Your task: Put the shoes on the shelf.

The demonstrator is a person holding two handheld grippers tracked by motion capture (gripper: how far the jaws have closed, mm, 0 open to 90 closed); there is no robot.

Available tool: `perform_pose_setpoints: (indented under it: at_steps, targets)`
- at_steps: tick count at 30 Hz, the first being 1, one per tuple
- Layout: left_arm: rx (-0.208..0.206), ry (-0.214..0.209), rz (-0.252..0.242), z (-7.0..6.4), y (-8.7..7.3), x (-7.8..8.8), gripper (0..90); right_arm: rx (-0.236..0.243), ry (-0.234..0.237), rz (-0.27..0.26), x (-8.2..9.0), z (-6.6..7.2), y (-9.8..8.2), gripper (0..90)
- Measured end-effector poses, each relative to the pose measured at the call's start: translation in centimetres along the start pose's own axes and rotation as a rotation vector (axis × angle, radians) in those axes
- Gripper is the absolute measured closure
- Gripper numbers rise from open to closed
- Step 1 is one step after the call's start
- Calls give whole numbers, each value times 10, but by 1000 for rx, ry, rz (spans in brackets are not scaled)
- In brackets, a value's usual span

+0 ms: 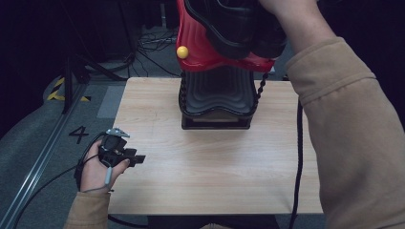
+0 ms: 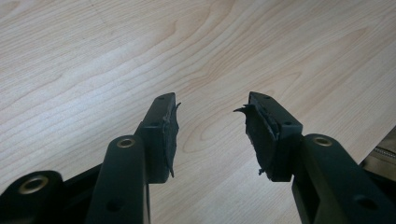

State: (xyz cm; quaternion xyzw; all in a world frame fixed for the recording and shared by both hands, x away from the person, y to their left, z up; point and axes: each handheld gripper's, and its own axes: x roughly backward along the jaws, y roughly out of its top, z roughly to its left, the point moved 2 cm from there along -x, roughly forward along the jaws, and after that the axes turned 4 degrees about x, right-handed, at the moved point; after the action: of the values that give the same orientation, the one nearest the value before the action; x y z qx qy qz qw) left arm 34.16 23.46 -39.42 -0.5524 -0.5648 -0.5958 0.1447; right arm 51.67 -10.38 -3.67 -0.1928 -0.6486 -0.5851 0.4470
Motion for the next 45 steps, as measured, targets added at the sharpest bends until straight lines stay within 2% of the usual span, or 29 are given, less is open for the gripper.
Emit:
perform_pose_setpoints:
  at_steps: [4,9,11,15,17,22,25,33,40,45]
  targets:
    - [-4,-4,4,1,0,0,542,-28,-17,4,-11,0,12,817]
    - [-5,2,6,4,-2,0,542,-41,-52,-13,-24,-1,23,818]
    - [-3,0,7,4,-2,0,543,-47,-51,-14,-28,0,27,817]
    - [-12,-2,8,3,-1,0,542,-52,-50,-11,-25,4,31,817]
    - [-12,-1,3,1,-1,1,542,-46,-60,-13,-18,9,32,816]
    - [-13,-2,4,-1,0,1,539,-40,-97,-45,-10,10,34,816]
    - [-16,-4,1,-1,0,2,539,-58,-108,-60,-13,6,35,816]
    - [-11,-7,-4,2,-1,3,539,-73,-157,-120,-35,-2,40,814]
    - [-12,-9,-7,2,-1,3,539,-103,-123,-110,-53,1,38,802]
    - [-16,-12,-8,1,-1,5,539,-104,-126,-116,-68,6,35,802]
